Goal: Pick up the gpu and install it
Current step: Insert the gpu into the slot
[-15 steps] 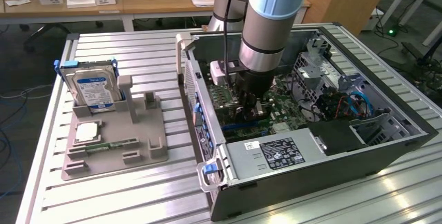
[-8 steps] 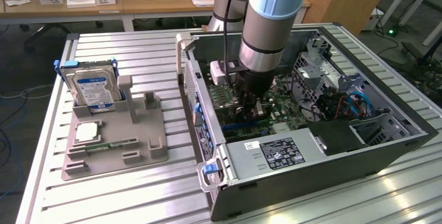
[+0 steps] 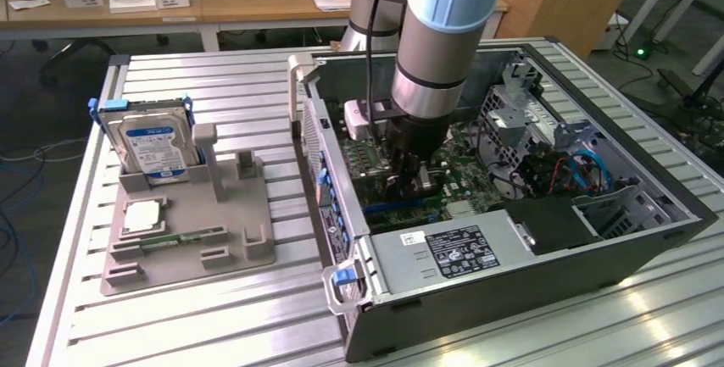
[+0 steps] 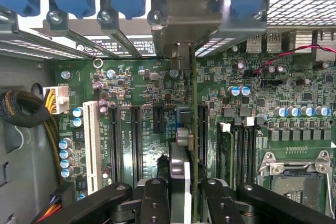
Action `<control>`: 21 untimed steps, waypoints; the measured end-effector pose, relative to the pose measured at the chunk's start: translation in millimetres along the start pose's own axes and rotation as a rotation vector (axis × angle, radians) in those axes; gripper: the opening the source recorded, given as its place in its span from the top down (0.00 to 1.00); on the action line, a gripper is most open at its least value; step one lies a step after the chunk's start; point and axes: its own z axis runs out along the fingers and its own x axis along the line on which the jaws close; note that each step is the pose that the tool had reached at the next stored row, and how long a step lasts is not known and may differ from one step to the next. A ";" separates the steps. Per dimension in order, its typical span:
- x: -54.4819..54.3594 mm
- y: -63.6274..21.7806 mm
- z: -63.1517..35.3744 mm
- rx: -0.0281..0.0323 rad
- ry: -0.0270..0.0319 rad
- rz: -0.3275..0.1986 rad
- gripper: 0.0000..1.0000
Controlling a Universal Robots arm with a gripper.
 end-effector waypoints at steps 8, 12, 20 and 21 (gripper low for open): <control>0.1 0.0 0.1 0.0001 -0.0003 0.000 0.72; 0.0 0.0 -1.3 0.0000 -0.0002 0.000 0.72; 0.5 -0.4 -1.3 0.0000 0.0001 0.004 0.72; 0.6 -0.4 -1.2 0.0000 0.0002 0.004 0.72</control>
